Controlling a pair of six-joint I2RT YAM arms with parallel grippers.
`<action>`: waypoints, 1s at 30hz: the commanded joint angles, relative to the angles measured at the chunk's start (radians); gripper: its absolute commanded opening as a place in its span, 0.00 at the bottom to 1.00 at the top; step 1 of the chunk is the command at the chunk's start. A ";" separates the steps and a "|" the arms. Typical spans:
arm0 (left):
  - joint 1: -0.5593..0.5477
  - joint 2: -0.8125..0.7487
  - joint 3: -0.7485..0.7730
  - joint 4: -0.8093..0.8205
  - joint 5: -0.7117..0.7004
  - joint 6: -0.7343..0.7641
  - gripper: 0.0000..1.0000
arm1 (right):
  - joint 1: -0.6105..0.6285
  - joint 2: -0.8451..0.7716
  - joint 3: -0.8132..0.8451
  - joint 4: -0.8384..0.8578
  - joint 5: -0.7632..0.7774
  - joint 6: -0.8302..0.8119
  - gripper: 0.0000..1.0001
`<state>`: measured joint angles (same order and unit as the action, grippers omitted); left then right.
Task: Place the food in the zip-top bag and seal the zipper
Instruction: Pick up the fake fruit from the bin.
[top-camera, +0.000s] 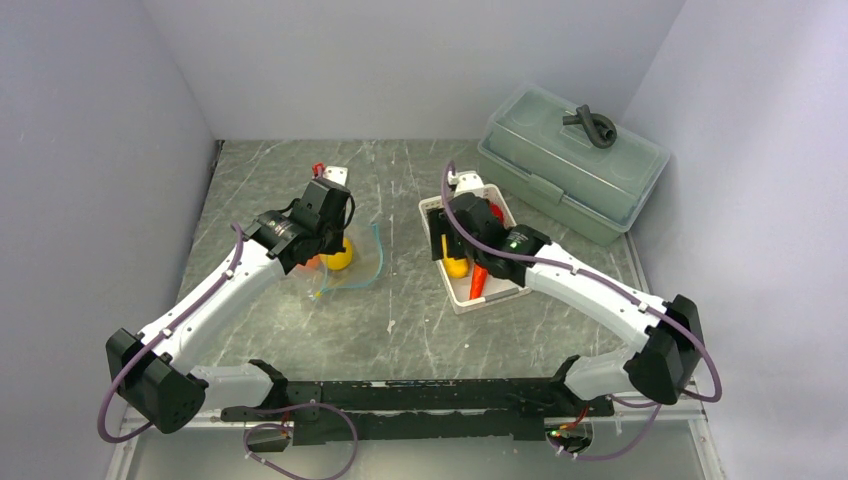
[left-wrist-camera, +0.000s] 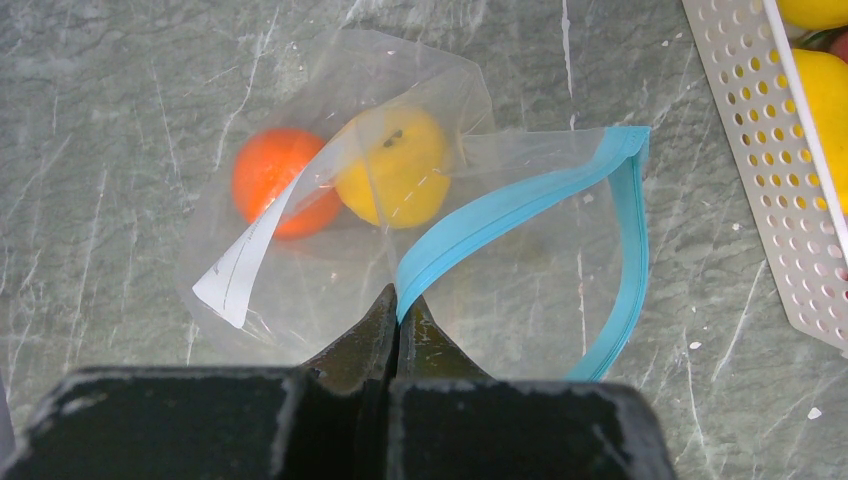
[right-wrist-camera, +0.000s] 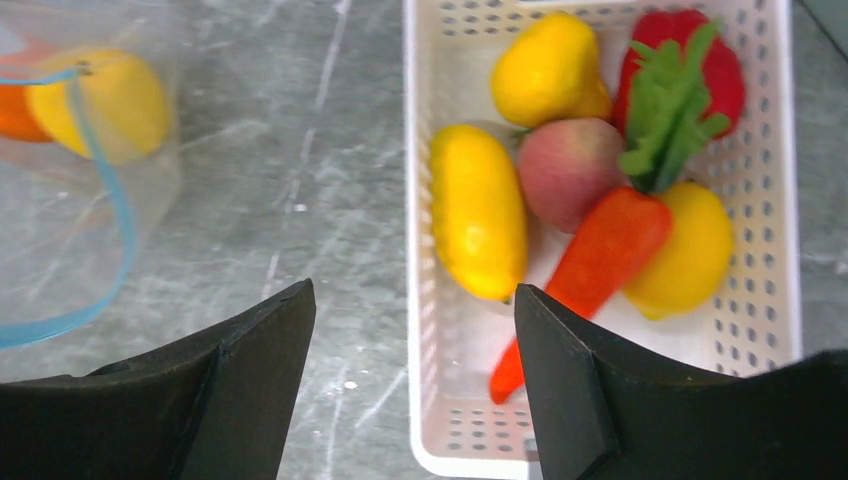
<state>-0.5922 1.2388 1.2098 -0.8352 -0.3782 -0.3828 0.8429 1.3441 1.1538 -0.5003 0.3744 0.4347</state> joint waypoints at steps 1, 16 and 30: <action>0.004 -0.003 0.001 0.015 0.005 -0.004 0.00 | -0.068 -0.005 -0.017 -0.050 0.008 -0.014 0.74; 0.003 -0.001 0.001 0.015 0.004 -0.002 0.00 | -0.191 0.191 0.004 0.007 -0.164 -0.028 0.54; 0.004 -0.002 0.002 0.015 0.004 0.002 0.00 | -0.226 0.316 0.002 0.072 -0.218 -0.037 0.61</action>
<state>-0.5922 1.2407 1.2098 -0.8352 -0.3782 -0.3824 0.6281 1.6386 1.1320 -0.4820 0.1761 0.4095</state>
